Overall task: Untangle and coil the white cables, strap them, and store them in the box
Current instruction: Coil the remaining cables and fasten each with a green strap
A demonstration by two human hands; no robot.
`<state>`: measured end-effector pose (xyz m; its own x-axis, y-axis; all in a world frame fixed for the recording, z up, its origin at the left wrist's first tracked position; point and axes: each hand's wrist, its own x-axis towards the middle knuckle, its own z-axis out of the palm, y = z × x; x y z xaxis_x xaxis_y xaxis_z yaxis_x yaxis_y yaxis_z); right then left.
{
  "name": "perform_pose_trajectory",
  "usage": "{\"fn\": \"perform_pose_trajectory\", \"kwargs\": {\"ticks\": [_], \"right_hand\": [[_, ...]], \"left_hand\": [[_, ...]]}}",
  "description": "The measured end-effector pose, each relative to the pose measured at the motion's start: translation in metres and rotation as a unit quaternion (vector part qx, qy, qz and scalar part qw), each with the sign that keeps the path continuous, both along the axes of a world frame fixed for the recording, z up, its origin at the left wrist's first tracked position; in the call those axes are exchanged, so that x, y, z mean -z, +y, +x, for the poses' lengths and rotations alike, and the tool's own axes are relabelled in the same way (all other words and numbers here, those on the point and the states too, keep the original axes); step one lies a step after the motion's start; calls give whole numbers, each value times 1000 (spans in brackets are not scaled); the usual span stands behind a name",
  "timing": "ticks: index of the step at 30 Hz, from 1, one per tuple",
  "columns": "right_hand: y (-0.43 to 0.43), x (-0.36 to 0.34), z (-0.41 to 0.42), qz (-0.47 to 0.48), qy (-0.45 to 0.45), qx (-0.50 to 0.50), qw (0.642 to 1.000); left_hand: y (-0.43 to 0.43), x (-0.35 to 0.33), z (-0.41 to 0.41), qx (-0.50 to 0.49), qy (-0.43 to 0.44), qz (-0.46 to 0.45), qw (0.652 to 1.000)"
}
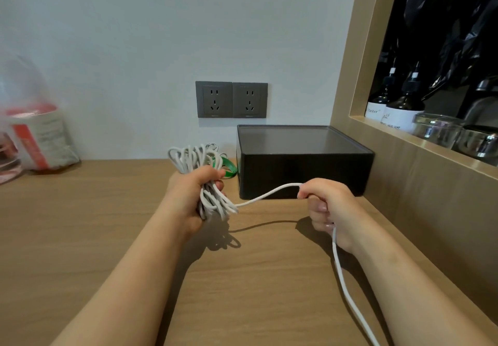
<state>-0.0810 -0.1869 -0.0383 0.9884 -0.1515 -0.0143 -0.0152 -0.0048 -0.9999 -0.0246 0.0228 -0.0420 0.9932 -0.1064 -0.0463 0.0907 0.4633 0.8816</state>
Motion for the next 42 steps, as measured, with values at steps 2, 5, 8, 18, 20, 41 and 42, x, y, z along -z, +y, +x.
{"fn": "perform_pose_trajectory", "kwargs": {"ticks": [2, 5, 8, 18, 20, 41, 42], "right_hand": [[0, -1, 0, 8, -20, -11, 1000], [1, 1, 1, -65, -65, -29, 995], [8, 5, 1, -168, -95, -56, 980], [17, 8, -1, -343, -128, -145, 919], [15, 5, -3, -337, -121, -165, 919], [20, 10, 3, -216, -223, 9, 950], [19, 10, 3, -235, -233, 32, 943]], "left_hand": [[-4, 0, -4, 16, -8, 29, 999], [-10, 0, -9, 36, -20, 68, 997], [-16, 0, -15, 62, -34, 84, 994], [-31, 2, -24, 55, -119, 210, 969], [-30, 2, -23, 37, -139, 247, 958], [-26, 3, -22, 61, -138, 168, 974], [-27, 3, -23, 68, -138, 169, 974]]}}
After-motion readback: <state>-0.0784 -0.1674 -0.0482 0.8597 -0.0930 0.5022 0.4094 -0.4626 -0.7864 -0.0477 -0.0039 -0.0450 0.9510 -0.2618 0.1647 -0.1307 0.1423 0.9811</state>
